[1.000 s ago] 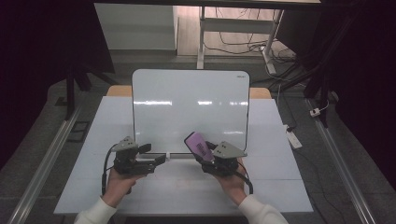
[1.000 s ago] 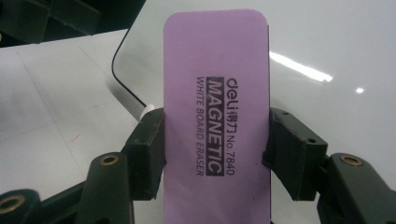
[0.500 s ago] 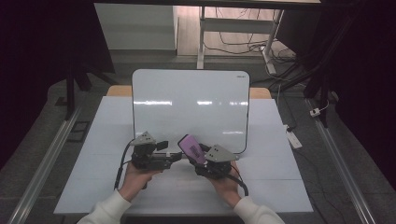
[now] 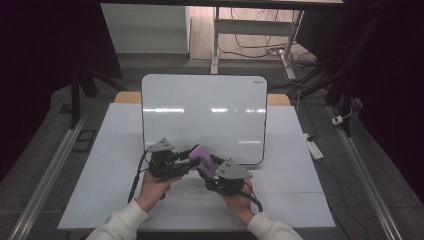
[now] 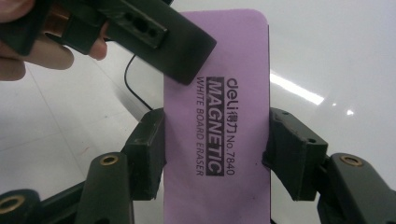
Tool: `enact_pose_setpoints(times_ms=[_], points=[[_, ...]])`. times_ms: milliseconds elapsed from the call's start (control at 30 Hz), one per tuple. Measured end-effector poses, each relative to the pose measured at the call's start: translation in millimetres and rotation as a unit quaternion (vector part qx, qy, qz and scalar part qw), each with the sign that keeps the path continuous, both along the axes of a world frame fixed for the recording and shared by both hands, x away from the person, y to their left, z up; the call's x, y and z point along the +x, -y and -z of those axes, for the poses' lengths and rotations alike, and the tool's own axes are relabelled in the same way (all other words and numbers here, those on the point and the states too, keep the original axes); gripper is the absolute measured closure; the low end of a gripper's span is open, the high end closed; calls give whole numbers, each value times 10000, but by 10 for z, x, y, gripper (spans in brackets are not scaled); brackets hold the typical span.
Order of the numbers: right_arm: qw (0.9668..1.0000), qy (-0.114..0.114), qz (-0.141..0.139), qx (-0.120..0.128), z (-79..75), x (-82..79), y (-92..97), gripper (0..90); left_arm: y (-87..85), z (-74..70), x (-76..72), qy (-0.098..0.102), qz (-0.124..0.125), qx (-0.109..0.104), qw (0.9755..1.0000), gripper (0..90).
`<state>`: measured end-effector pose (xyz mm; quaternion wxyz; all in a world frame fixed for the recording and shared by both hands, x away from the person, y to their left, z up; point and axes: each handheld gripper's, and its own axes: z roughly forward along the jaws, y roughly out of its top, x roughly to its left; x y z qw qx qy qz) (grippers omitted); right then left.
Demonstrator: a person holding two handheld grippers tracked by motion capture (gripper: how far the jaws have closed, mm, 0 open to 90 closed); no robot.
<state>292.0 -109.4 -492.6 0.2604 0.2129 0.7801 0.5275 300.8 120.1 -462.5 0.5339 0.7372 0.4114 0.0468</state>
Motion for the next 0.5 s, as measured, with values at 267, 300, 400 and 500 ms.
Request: enact_pose_setpoints(times_ms=[267,300,400,500], points=[[10000,5,4,-16,16,9,-5,405,-3,-8,-7,-36,28,-73,10000,615],[10000,-3,-8,-16,15,11,-4,405,-4,-12,-11,-37,35,-82,10000,620],[10000,-46,-56,16,11,18,-2,401,-8,-25,-22,-18,37,-82,10000,631],[9998,-149,-130,5,3,28,-2,374,-31,-51,-35,82,-31,39,10000,637]])
